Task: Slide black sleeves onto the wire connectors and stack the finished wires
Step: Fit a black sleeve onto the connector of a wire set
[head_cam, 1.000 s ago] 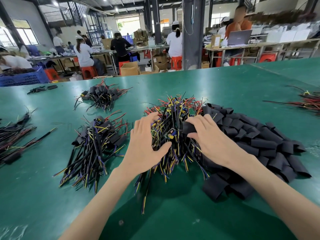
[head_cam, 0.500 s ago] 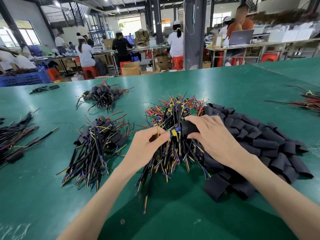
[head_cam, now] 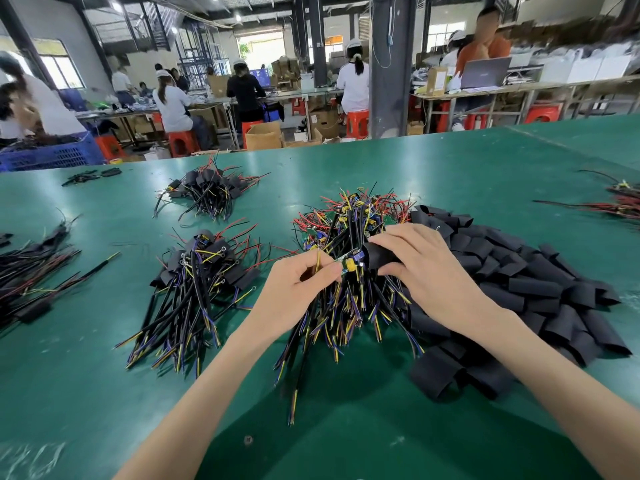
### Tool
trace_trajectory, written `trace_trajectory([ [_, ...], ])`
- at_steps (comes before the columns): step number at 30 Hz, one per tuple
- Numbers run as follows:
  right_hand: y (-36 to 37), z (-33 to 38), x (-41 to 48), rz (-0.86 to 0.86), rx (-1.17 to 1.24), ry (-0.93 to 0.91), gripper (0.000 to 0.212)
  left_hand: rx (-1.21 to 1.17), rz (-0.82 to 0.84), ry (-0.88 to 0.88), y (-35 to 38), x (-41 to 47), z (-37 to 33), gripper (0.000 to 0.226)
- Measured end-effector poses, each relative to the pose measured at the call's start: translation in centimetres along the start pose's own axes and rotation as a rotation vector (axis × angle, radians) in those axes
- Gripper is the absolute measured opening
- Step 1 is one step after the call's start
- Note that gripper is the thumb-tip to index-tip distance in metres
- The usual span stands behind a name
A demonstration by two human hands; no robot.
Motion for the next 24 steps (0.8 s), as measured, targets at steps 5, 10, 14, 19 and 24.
trace_trajectory([
  [5, 0.5, -0.5, 0.1, 0.004, -0.038, -0.087, 0.042, -0.004, 0.003, 0.007, 0.0, -0.1, -0.1, 0.023],
  [10, 0.7, -0.5, 0.0, 0.005, 0.027, -0.078, 0.041, -0.001, 0.007, 0.007, 0.0, 0.0, 0.0, 0.023],
  [14, 0.7, -0.2, 0.1, -0.027, 0.080, -0.096, 0.038, -0.002, 0.060, -0.007, 0.1, 0.0, 0.1, 0.021],
  [19, 0.9, 0.4, -0.2, 0.020, 0.156, -0.136, 0.037, 0.027, 0.116, -0.013, 0.3, -0.2, 0.0, 0.019],
  [24, 1.1, 1.0, -0.5, 0.067, 0.233, -0.144, 0.037, 0.024, 0.127, -0.022, 0.3, -0.3, -0.2, 0.020],
])
Point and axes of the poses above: each hand's wrist, its own x-axis towards the middle knuckle, its own y-axis out of the palm, z = x × y, the point moved 1 cm from there along x, towards the middle knuckle, and after that the axes turned 2 degrees about x, right-handed, at the moved point
